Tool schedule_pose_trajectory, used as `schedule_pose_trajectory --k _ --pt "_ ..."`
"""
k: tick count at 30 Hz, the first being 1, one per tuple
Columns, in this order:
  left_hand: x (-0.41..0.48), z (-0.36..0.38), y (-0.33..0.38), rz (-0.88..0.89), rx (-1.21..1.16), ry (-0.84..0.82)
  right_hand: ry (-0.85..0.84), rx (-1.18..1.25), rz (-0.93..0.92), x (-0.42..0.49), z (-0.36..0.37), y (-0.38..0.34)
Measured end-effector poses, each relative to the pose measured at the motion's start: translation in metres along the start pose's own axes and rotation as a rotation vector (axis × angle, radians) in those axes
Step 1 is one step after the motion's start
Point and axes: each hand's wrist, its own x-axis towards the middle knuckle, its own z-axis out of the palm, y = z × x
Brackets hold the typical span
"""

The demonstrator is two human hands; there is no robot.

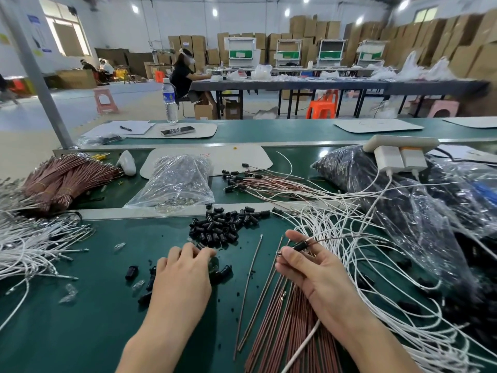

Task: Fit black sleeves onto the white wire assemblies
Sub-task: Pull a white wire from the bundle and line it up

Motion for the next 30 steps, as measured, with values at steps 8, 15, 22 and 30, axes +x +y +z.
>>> schedule_pose_trajectory --k 8,15,22,30 --pt "0.003 0.0 -0.004 0.07 0.056 -0.042 -0.001 0.045 0.018 0.001 -0.001 -0.001" --pt "0.0 -0.008 0.007 0.107 -0.396 0.206 -0.016 0.063 0.03 0.0 0.0 -0.003" --pt "-0.015 0.0 0.059 0.003 -1.369 0.005 -0.028 0.019 0.025 -0.001 0.002 -0.001" --pt "-0.016 0.005 0.066 -0.064 -1.626 -0.123 0.003 0.017 0.015 0.003 0.0 0.003"
